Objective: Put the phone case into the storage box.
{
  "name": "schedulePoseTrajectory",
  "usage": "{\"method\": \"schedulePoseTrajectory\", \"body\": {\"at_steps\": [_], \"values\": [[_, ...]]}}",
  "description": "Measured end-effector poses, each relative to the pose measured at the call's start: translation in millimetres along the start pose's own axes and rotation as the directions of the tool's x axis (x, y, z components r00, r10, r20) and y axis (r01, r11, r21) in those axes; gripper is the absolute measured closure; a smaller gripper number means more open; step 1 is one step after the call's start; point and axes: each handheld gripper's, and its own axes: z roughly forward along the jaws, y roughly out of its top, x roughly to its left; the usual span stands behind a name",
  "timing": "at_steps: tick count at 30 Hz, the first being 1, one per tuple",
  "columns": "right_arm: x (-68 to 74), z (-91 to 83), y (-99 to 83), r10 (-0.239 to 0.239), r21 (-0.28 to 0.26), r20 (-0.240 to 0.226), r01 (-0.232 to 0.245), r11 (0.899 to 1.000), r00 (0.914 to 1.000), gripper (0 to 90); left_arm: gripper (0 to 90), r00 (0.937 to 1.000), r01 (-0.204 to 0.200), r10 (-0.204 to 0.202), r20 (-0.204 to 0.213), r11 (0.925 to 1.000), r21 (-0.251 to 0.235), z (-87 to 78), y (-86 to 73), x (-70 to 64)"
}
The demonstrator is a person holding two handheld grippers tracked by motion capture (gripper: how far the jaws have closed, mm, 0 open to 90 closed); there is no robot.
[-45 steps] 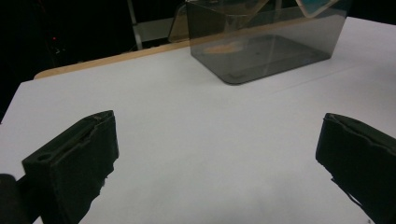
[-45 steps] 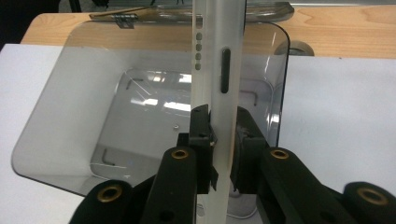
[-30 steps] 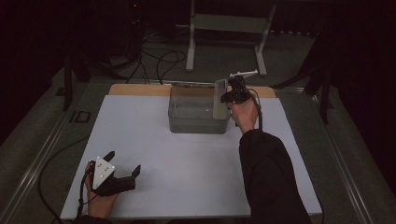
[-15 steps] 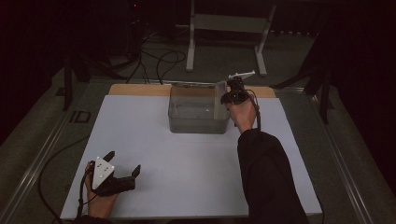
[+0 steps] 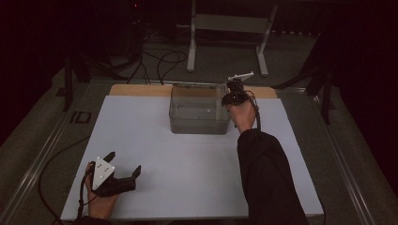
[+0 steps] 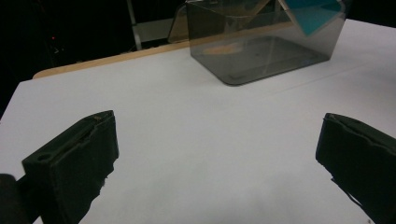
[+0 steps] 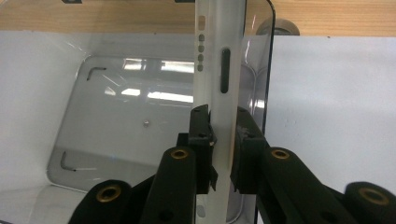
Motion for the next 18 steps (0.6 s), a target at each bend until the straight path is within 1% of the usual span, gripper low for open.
{"method": "schedulePoseTrajectory", "body": {"at_steps": [7,9,14,16,18], "values": [[0.0,4.6,0.9,-0.004,0.028,0.022,0.003,1.000,0.9997,81.0,0.3,1.0000,0.004,-0.004,-0.001,1.0000,-0.003,0.1,-0.1,0.3],[-0.1,6.5,1.6,0.005,0.039,0.029,-0.006,0.999,0.9996,81.0,0.3,1.0000,0.005,-0.005,-0.001,1.0000,-0.002,0.2,-0.1,0.4],[-1.8,9.2,1.5,0.006,0.046,0.033,-0.008,0.999,0.9994,80.9,0.4,1.0000,0.006,-0.006,0.001,1.0000,-0.001,0.5,0.0,0.3],[-1.8,10.8,1.3,0.015,0.053,0.033,-0.017,0.998,0.9993,80.9,0.3,1.0000,0.006,-0.006,0.001,1.0000,-0.001,0.7,0.0,0.3],[-1.7,12.3,1.2,0.012,0.059,0.036,-0.014,0.998,0.9993,80.8,0.4,1.0000,0.004,-0.004,0.002,1.0000,0.000,0.7,-0.1,0.4]]}}
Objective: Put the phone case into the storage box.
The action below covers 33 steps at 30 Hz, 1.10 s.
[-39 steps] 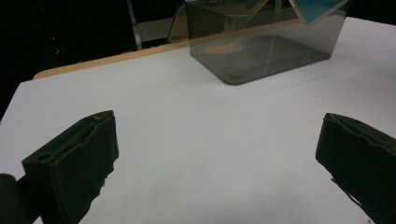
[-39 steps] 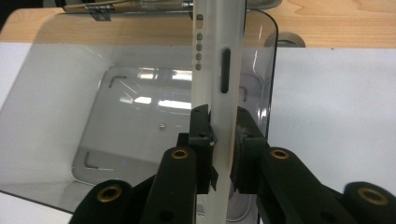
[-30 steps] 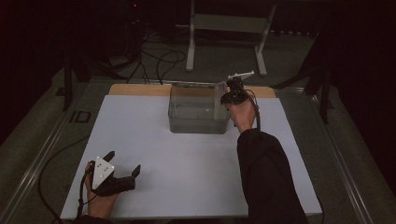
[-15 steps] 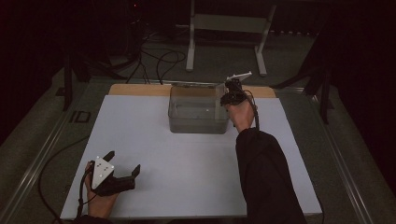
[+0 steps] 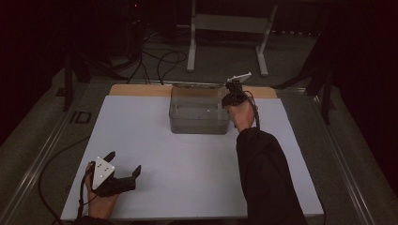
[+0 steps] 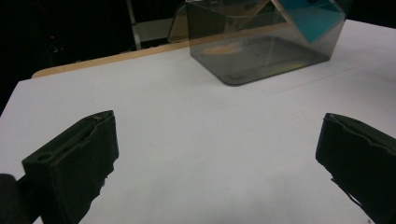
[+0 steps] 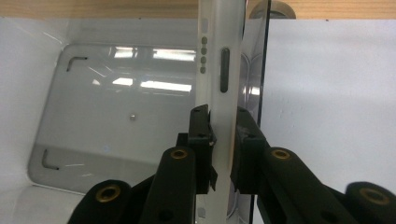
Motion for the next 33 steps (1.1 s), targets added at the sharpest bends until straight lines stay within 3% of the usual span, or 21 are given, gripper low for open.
{"method": "schedulePoseTrajectory", "body": {"at_steps": [21,33], "values": [[5.3,2.9,-2.5,-0.005,0.011,-0.004,0.005,1.000,1.0000,80.6,0.3,1.0000,0.001,-0.001,0.001,1.0000,0.001,0.3,-0.1,-0.4],[5.3,7.8,-2.2,-0.004,0.023,0.024,0.003,1.000,0.9997,80.0,0.4,1.0000,0.001,-0.001,0.003,1.0000,0.000,0.2,0.0,-0.4]]}}
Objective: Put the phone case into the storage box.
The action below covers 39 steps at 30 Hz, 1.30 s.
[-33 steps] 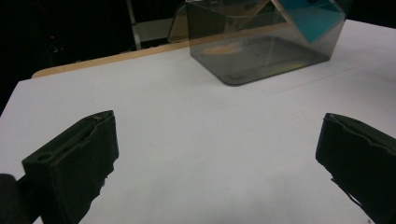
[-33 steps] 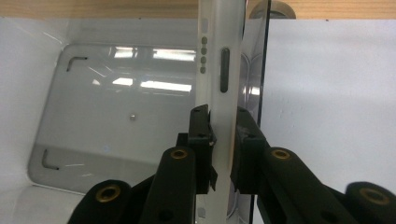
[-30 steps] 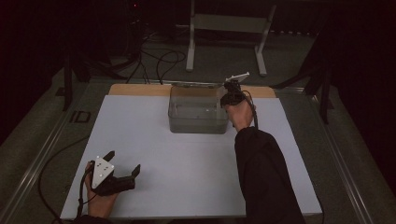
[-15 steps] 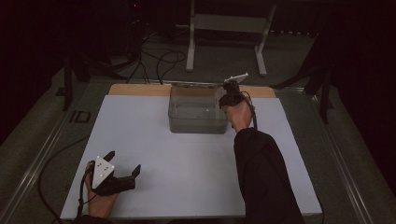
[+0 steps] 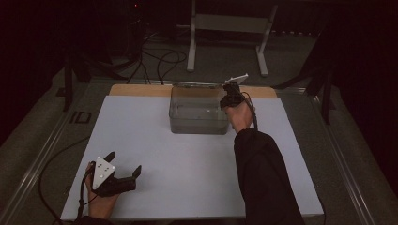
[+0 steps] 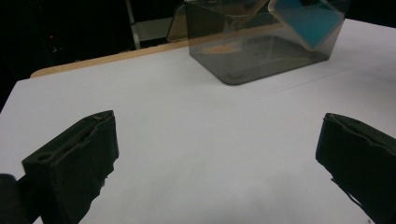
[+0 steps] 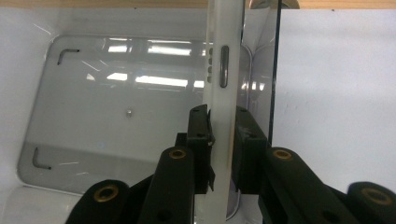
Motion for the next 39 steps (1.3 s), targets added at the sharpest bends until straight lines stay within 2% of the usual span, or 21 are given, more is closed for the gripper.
{"method": "schedulePoseTrajectory", "body": {"at_steps": [19,39], "values": [[0.5,5.4,0.1,0.022,0.011,0.001,-0.022,1.000,0.9998,79.9,0.4,1.0000,0.002,-0.002,0.001,1.0000,-0.001,-0.2,0.0,0.1],[0.4,8.1,0.3,0.055,-0.005,-0.002,-0.055,0.998,0.9985,79.5,0.4,1.0000,0.002,-0.002,0.002,1.0000,-0.001,0.2,-0.1,-0.3]]}}
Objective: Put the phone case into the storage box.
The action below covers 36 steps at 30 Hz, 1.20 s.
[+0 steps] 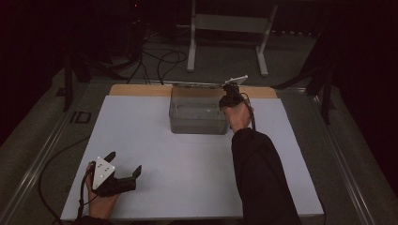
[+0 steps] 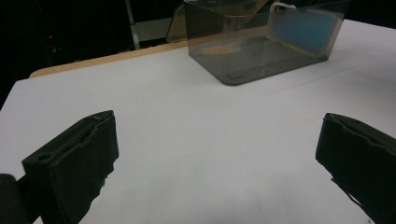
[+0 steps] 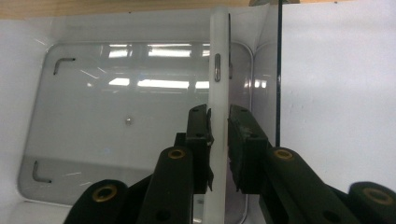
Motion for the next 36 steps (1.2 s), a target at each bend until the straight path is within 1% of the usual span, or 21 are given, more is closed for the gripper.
{"method": "schedulePoseTrajectory", "body": {"at_steps": [8,17,25,31,32,35,36], "values": [[0.3,1.2,-0.6,-0.008,0.005,0.010,0.008,1.000,0.9999,79.8,0.4,1.0000,0.000,0.000,-0.001,1.0000,0.000,0.0,0.0,0.0],[3.7,-2.2,-1.4,-0.035,-0.007,0.034,0.036,0.999,0.9988,78.4,0.4,1.0000,-0.001,0.001,-0.001,1.0000,0.001,0.1,0.0,-0.1],[3.5,-9.3,-1.6,-0.043,-0.018,0.023,0.044,0.999,0.9988,77.3,0.4,1.0000,-0.004,0.004,0.000,1.0000,0.004,0.5,0.1,-0.7],[4.7,-13.1,-2.7,-0.064,-0.032,0.028,0.065,0.997,0.9975,75.4,0.4,1.0000,-0.005,0.005,0.001,1.0000,0.004,0.7,0.1,-1.1],[5.4,-14.5,-3.1,-0.070,-0.038,0.023,0.071,0.997,0.9973,74.9,0.4,1.0000,-0.005,0.005,0.001,1.0000,0.003,0.8,0.1,-1.3],[6.2,-15.8,-3.3,-0.073,-0.044,0.022,0.074,0.996,0.9971,74.1,0.4,1.0000,-0.004,0.004,0.000,1.0000,0.003,0.7,0.2,-1.5],[6.8,-18.0,-3.8,-0.090,-0.057,0.023,0.091,0.994,0.9957,71.5,0.4,1.0000,-0.005,0.005,0.001,1.0000,0.003,0.6,0.2,-1.5]]}}
